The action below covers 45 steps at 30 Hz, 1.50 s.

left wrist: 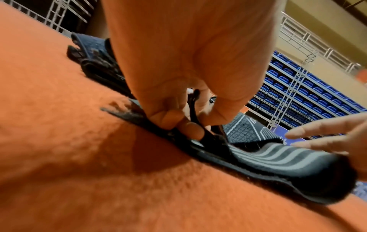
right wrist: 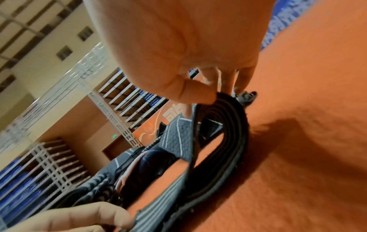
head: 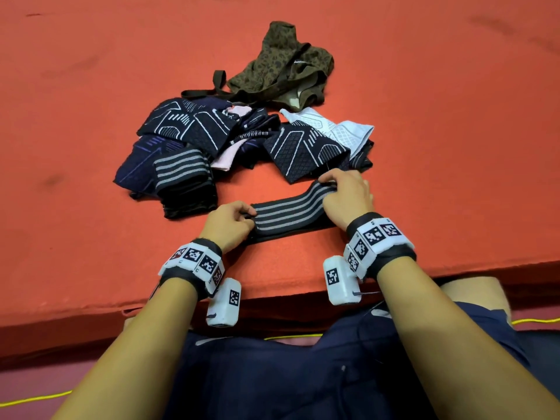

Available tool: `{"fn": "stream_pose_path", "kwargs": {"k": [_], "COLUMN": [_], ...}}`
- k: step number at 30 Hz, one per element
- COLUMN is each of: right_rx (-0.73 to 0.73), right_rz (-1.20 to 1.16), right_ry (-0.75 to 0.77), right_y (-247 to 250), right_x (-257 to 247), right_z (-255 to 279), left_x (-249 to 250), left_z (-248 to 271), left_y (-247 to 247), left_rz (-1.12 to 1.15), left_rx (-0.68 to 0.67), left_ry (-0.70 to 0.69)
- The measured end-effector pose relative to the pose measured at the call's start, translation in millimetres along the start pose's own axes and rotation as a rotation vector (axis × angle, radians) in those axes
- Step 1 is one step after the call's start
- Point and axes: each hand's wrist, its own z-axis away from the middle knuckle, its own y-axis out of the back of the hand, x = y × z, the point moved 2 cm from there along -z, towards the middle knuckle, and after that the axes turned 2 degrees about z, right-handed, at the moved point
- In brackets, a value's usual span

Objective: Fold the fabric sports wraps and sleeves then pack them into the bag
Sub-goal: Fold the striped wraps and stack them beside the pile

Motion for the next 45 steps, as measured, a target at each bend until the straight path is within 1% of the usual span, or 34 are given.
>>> {"fn": "stream_pose_path", "kwargs": {"k": [2, 4, 5, 8, 11, 13, 17, 20, 30, 36, 39, 42, 45], "right_rx": [0.045, 0.018, -0.012, -0.115, -0.262, -0.321, -0.298, -0.310, -0.253, -0.233, -0.233, -0.225, -0.253], "right_rz": [0.067, 0.133, 0.183, 0.295, 0.242, 0.251, 0.241, 0.263, 0.337, 0.347, 0.382, 0.396, 0.349], "right_ry": [0.088, 0.190, 0.232, 0.291, 0.332, 0.365, 0.427, 0.471, 0.475, 0.440, 0.439, 0.437, 0.411], "right_y": [1.5, -4.0, -8.8, -30.1, -56.7, -71.8, -87.5, -94.0, -102.1, -100.6, -102.0, -103.1, -101.8], "right_x": [-12.7, -25.1, -29.9, -37.9, -42.2, -44.6, -46.7, -48.3, -51.0, -48.5, -47.2, -47.4, -46.0], "right_z": [3.5, 6.2, 7.5, 9.7, 14.8, 18.6, 19.2, 17.8, 21.3, 23.2, 24.2, 25.0, 21.9], "left_x": [0.1, -2.5, -4.6, -11.5, -16.3, -19.2, -25.7, -33.2, -35.8, -37.9, -37.3, -38.8, -41.0], "left_z": [-0.2, 0.7, 1.8, 4.3, 5.5, 4.3, 2.6, 1.7, -0.2, -4.8, -4.3, -3.9, -3.7], "left_y": [0.5, 3.1, 5.0, 8.8, 11.4, 12.4, 15.2, 17.7, 18.1, 14.1, 15.7, 21.2, 27.0], "left_rz": [0.000, 0.009, 0.010, 0.015, 0.022, 0.027, 0.007, 0.000, -0.039, -0.076, -0.101, -0.194, -0.309], "left_rx": [0.006, 0.014, 0.016, -0.010, 0.009, 0.027, 0.059, 0.096, 0.134, 0.157, 0.200, 0.245, 0.200], "left_ry": [0.004, 0.012, 0.017, 0.026, 0.046, 0.064, 0.070, 0.074, 0.024, 0.055, 0.073, 0.068, 0.097]}}
